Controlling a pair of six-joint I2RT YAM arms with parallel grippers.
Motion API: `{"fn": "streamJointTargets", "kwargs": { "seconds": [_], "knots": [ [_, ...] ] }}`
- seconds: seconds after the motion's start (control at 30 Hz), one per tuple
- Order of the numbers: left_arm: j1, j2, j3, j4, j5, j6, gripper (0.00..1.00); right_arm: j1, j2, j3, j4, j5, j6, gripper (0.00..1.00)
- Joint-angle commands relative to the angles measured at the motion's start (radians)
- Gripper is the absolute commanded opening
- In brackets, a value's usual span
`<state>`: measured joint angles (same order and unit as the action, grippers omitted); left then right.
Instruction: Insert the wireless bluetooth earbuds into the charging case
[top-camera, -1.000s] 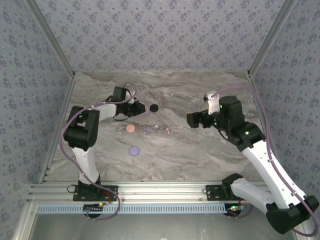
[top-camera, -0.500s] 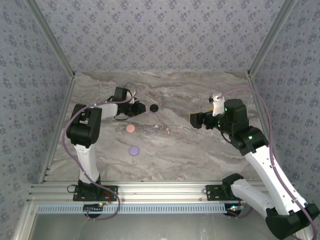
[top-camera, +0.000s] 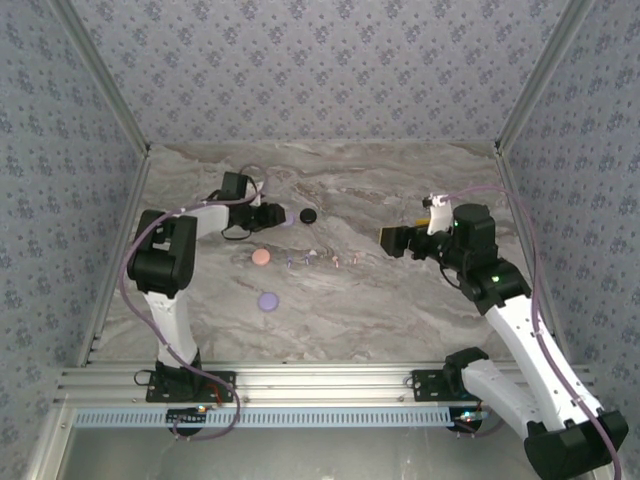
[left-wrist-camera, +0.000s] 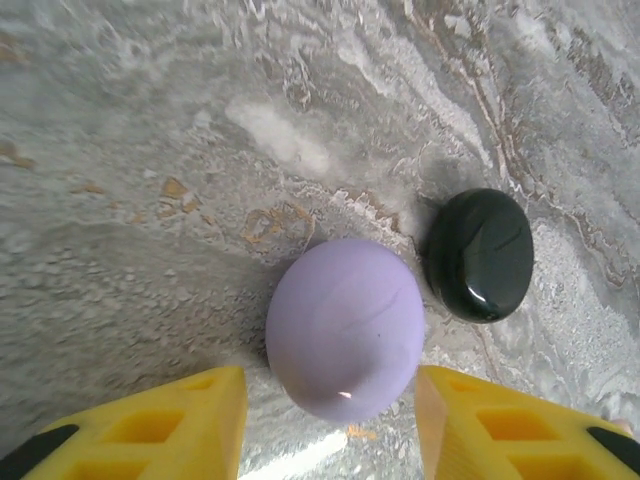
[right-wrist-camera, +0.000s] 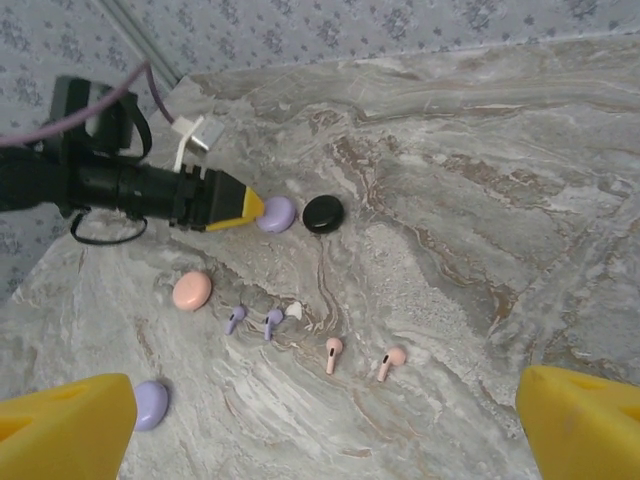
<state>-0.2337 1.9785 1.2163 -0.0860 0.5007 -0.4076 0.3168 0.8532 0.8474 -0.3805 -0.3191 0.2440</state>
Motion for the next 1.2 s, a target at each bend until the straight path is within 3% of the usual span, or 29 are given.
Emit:
{"fn": "streamJointTargets", "kwargs": {
  "seconds": [0.0,0.23,0.43,0.63,0.83,1.17],
  "knots": [
    [0.010,-0.131,-0.023,-0.020,-0.013,0.048,0.53,0.072,0.022,-0.032,0.057,-0.010,-0.089,1.00],
    [0.011,-0.413,-0.198,0.086,-0.051,0.020,0.62,0.389,0.152,-0.101,0.166,0.204,-0.376,1.00],
    [0.011,-0.651,-0.343,0.097,-0.181,-0.023,0.69,0.512,0.402,-0.041,0.274,0.221,-0.296,1.00],
    [0.014,-0.844,-0.451,0.054,-0.328,-0.060,0.78,0.675,0.713,0.156,0.201,0.329,-0.258,0.97],
    [0.034,-0.957,-0.503,-0.026,-0.443,-0.063,0.81,0.737,0.967,0.423,0.023,0.350,-0.140,0.94],
    [0.121,-1.074,-0.562,-0.087,-0.499,-0.103,0.90,0.804,1.183,0.625,-0.098,0.370,-0.100,0.90]
  ]
}}
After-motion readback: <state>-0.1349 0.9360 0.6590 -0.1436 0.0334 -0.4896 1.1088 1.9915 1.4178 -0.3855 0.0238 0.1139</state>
